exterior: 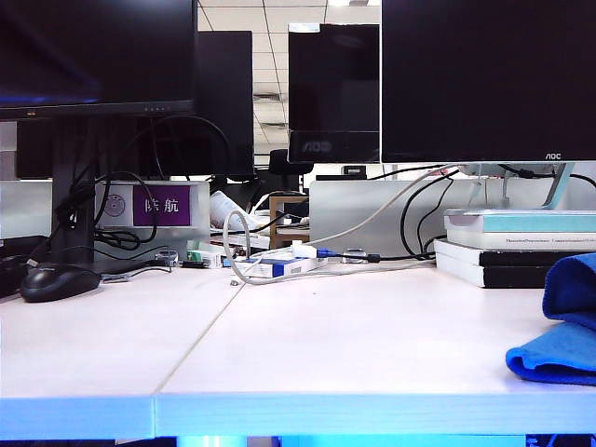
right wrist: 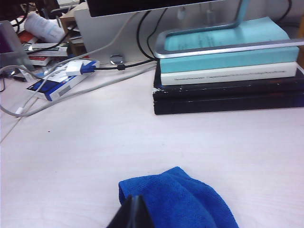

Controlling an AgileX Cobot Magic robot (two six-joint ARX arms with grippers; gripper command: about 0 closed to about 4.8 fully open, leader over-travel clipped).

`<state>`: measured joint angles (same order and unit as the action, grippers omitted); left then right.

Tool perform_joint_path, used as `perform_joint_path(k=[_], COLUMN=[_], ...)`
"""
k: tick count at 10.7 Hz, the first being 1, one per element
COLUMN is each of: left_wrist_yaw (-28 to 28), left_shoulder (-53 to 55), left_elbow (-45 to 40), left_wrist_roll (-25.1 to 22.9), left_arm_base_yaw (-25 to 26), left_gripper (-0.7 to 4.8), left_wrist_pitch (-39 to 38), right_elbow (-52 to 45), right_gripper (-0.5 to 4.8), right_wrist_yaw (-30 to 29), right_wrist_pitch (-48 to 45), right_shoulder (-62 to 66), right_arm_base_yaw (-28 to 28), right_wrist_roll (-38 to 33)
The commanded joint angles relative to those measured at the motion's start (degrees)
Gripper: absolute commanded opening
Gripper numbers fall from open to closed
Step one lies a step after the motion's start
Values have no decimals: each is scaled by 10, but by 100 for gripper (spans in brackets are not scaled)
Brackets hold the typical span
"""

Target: Wipe the table from left to right using the rag.

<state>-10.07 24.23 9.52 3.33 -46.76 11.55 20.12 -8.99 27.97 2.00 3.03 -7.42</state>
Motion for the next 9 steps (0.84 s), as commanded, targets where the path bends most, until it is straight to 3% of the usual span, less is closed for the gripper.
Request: perform_joint_path(k=[1, 3, 4, 5, 7, 9], left_wrist_yaw=[47, 67, 63, 64, 78, 77], left_shoulder=[-106, -200, -214, -242, -242, -242], left_elbow=[-10, -35, -56, -61, -72, -73], left_wrist_roll=[3, 2, 1, 1, -30, -64], left_arm_base_yaw=[138, 288, 307, 395, 428, 428], left_gripper=[-6, -6, -6, -6, -6, -6], left_wrist_pitch=[-79, -177, -205, -262, -275, -273], right_elbow=[1, 1, 1, 1, 1, 1], right_gripper=[13, 13, 13, 13, 13, 13], right_wrist_yaw=[1, 1, 1, 0, 0, 1], right_wrist_pitch=[-8, -8, -8, -7, -8, -8], right_shoulder=[0, 0, -1, -4, -8, -9], right_arm_base_yaw=[0, 0, 0, 0, 1, 0], right_wrist_roll=[-1, -1, 0, -1, -1, -1])
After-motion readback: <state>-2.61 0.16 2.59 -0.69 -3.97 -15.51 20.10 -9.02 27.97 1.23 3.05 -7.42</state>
